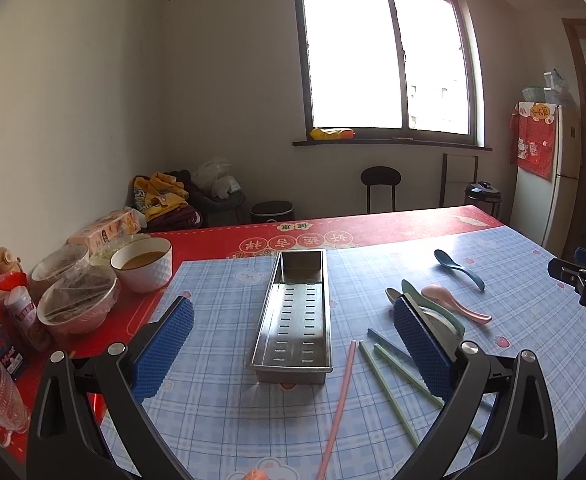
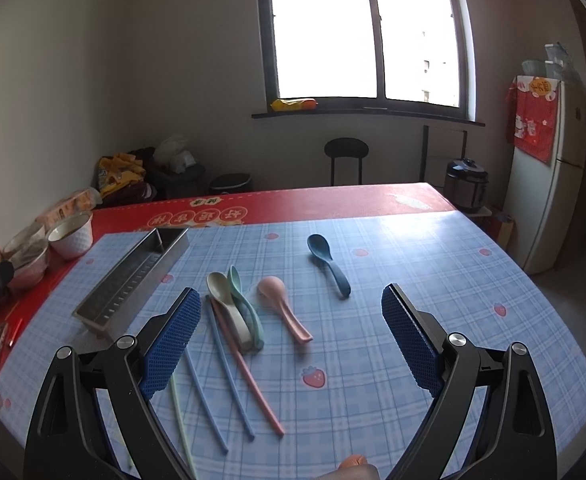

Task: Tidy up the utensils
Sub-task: 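Lower the left tool onto the pink chopstick and close its fingers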

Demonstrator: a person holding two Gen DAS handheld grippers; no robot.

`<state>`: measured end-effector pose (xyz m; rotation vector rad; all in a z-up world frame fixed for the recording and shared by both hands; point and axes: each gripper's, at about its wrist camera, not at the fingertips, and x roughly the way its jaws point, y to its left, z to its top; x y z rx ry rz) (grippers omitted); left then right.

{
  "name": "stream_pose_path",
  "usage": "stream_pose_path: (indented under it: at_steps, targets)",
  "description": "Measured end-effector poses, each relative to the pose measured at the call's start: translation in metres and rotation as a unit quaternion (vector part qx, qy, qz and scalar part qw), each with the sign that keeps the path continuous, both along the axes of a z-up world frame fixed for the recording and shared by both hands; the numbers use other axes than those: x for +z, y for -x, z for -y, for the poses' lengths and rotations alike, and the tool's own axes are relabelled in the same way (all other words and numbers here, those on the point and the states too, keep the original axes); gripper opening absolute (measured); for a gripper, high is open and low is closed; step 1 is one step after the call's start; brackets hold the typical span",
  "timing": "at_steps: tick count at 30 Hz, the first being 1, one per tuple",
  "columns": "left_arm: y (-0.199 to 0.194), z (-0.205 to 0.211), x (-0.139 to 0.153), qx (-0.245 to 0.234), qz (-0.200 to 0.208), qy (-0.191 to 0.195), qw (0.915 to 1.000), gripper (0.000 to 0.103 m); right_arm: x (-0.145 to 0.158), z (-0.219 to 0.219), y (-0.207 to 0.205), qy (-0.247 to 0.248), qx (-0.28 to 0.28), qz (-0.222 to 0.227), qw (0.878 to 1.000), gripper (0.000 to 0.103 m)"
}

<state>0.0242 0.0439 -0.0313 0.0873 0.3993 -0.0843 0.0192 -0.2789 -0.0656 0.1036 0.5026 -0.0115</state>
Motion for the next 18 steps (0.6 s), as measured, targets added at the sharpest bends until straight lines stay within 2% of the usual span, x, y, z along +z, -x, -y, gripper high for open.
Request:
stream_pose_path:
  at_steps: [4, 5, 6, 9, 11, 14, 16, 18]
  targets:
    - [-0.017, -0.014, -0.032, -0.002, -0.058, -0.005, 0.9983, 0.096, -0.023, 0.002, -0.015, -0.003, 0.02, -0.024, 1.0, 0.089]
    - [-0.019, -0.016, -0.041, -0.014, -0.073, -0.006, 0.9972, 0.088, -0.028, 0.002, -0.018, -0.006, 0.031, -0.029, 0.999, 0.089]
    - [-0.023, -0.015, -0.05, -0.028, -0.093, -0.005, 0.9952, 0.073, -0.034, 0.001, -0.02, -0.009, 0.042, -0.031, 0.999, 0.089]
    - [-0.036, -0.014, -0.076, -0.067, -0.156, 0.017, 0.9854, 0.053, -0.047, 0.002, -0.023, -0.013, 0.057, -0.034, 0.998, 0.088]
    - [-0.043, -0.008, -0.089, -0.085, -0.182, 0.021, 0.9794, 0.047, -0.056, 0.002, -0.025, -0.013, 0.065, -0.032, 0.997, 0.088]
    - [-0.051, 0.005, -0.103, -0.115, -0.2, 0.006, 0.9731, 0.039, -0.065, 0.002, -0.029, -0.021, 0.084, -0.032, 0.996, 0.088]
    - [-0.058, 0.01, -0.111, -0.13, -0.214, 0.001, 0.968, 0.035, -0.07, 0.001, -0.031, -0.023, 0.088, -0.032, 0.995, 0.073]
    - [-0.063, 0.017, -0.116, -0.142, -0.227, -0.006, 0.9633, 0.033, -0.075, 0.003, -0.034, -0.027, 0.09, -0.038, 0.995, 0.073]
